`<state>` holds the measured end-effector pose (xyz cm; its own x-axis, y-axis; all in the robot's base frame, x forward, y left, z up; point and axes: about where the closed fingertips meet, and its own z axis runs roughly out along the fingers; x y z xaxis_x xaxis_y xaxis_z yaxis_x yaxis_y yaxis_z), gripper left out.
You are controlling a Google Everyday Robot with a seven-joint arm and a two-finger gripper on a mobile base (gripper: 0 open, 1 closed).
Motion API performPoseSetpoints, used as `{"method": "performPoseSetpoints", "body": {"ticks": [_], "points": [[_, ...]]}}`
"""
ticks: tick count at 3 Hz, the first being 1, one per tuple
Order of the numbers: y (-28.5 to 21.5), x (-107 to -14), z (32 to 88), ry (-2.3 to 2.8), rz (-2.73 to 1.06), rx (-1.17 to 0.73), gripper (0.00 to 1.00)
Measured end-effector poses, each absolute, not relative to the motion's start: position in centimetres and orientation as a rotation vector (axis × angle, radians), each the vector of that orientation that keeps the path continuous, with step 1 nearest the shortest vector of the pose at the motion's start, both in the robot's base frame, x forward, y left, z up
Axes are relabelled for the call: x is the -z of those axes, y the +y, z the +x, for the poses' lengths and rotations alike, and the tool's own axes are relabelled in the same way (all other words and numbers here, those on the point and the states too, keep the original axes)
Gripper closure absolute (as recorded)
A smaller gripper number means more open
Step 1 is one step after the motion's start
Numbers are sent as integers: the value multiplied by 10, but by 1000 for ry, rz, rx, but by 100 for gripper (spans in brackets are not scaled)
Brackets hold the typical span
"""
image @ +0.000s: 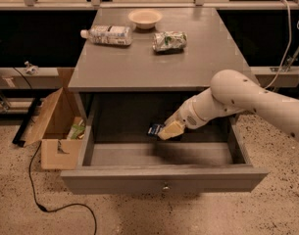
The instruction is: Place rxbar blueberry into top drawer
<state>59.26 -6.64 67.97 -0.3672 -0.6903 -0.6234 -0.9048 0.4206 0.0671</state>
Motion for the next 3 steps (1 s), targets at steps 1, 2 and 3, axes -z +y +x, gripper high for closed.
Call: {"method": "performPoseSetpoints", "body": {"ticks": [1,2,3], "points": [[-66,-679,593,2167,-1345,-553,82],[-66,-679,593,2167,-1345,-553,58],[-66,-679,593,2167,-1345,-553,35]]}}
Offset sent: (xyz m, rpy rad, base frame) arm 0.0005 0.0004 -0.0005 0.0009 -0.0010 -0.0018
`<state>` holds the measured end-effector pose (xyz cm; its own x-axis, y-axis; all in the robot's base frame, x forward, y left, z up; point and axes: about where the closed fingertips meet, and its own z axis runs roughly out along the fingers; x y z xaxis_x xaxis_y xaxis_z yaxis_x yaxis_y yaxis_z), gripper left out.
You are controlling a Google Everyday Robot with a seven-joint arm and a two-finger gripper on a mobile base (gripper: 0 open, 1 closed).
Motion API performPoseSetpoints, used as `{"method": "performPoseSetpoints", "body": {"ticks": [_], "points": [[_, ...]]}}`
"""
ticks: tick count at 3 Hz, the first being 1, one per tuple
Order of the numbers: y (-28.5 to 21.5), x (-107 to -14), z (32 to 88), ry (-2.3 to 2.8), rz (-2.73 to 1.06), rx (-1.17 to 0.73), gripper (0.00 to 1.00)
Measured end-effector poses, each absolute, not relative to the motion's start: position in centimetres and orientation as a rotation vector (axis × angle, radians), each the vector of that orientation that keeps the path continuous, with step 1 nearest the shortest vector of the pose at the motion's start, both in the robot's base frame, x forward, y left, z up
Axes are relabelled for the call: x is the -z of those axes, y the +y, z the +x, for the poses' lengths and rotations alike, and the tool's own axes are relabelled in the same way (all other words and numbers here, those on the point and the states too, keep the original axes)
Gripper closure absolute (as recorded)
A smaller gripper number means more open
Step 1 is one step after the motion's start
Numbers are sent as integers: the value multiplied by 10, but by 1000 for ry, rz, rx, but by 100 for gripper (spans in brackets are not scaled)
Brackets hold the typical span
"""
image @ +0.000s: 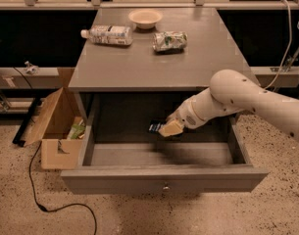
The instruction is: Place rxbar blueberry into top drawer
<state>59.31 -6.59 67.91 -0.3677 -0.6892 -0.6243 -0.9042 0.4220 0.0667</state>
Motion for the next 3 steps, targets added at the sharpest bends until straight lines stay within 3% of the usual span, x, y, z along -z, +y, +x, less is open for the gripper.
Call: {"method": "performPoseSetpoints", "body": {"ticks": [1,2,3], "points": [[-69,-681,592,2166,-1338,-550,4],[-84,-691,588,2159,-1307,-532,0],[-136,-717,563,2164,-1139,-469,0]]}}
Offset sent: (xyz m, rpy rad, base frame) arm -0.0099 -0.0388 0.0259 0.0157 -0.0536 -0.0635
